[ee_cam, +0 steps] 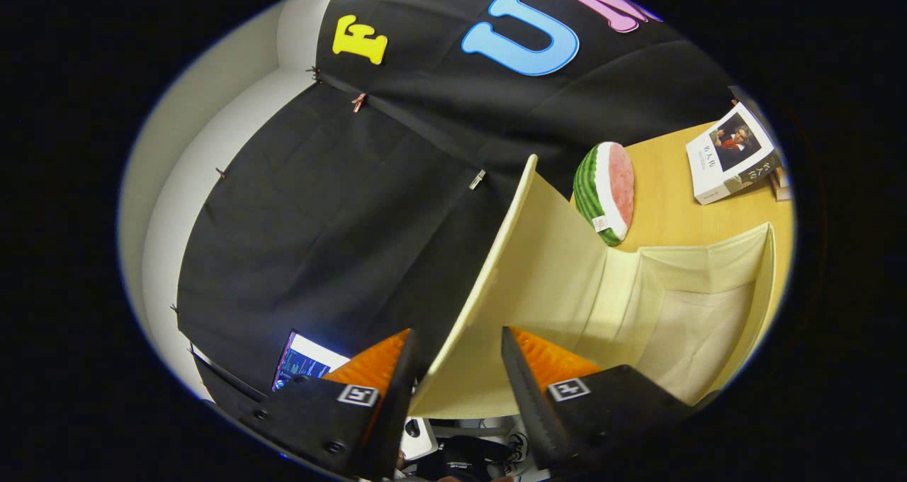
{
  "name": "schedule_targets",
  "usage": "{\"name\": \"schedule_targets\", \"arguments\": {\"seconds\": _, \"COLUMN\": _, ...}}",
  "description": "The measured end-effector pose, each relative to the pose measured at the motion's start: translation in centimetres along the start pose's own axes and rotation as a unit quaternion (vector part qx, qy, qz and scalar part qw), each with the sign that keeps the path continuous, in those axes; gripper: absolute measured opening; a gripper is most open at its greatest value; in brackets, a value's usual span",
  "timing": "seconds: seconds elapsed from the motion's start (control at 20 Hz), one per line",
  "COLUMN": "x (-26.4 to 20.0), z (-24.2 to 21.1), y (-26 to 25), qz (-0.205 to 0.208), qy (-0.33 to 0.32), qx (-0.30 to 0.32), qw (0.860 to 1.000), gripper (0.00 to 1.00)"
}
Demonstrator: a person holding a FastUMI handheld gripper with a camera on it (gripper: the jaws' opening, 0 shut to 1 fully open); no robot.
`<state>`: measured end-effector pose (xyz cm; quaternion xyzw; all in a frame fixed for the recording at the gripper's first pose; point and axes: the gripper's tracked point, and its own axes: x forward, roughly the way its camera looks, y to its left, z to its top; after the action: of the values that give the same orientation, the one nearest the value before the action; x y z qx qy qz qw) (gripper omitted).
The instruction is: Open the storage box then place both shoes into the box .Put the left shoe in first, then the right shoe, with the right side of both shoes facing outward in a uniform manner.
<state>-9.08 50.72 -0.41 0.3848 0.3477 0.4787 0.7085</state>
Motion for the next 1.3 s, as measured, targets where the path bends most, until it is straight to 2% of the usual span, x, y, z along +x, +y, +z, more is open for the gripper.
{"name": "schedule_targets", "arguments": {"seconds": 0.1, "x": 0.6, "z": -0.5, "y": 0.2, "qz": 0.0, "qy": 0.003, "qx": 0.001, "qw": 1.0, "gripper": 0.91}}
{"name": "schedule_targets", "arguments": {"seconds": 0.15, "x": 0.6, "z": -0.5, "y": 0.0, "qz": -0.001, "qy": 0.0, "qx": 0.001, "qw": 1.0, "gripper": 0.91}}
{"name": "schedule_targets", "arguments": {"seconds": 0.2, "x": 0.3, "z": -0.3, "y": -0.2, "qz": -0.005, "qy": -0.004, "qx": -0.002, "qw": 1.0, "gripper": 0.95}}
{"name": "schedule_targets", "arguments": {"seconds": 0.4, "x": -2.8, "z": 1.7, "y": -1.8, "qz": -0.036, "qy": -0.048, "qx": -0.032, "qw": 0.998, "gripper": 0.96}}
{"name": "schedule_targets", "arguments": {"seconds": 0.55, "x": -7.3, "z": 3.2, "y": -4.5, "qz": -0.092, "qy": -0.087, "qx": -0.073, "qw": 0.989, "gripper": 0.96}}
{"name": "schedule_targets", "arguments": {"seconds": 0.65, "x": -10.9, "z": 3.8, "y": -6.9, "qz": -0.144, "qy": -0.106, "qx": -0.105, "qw": 0.978, "gripper": 0.96}}
{"name": "schedule_targets", "arguments": {"seconds": 0.8, "x": -17.3, "z": 4.5, "y": -11.0, "qz": -0.23, "qy": -0.124, "qx": -0.15, "qw": 0.953, "gripper": 0.96}}
{"name": "schedule_targets", "arguments": {"seconds": 0.95, "x": -23.2, "z": 4.1, "y": -15.5, "qz": -0.324, "qy": -0.132, "qx": -0.177, "qw": 0.92, "gripper": 0.96}}
{"name": "schedule_targets", "arguments": {"seconds": 1.1, "x": -28.0, "z": 1.9, "y": -20.8, "qz": -0.405, "qy": -0.124, "qx": -0.173, "qw": 0.889, "gripper": 0.96}}
{"name": "schedule_targets", "arguments": {"seconds": 1.3, "x": -31.1, "z": -4.1, "y": -26.8, "qz": -0.461, "qy": -0.065, "qx": -0.133, "qw": 0.875, "gripper": 0.97}}
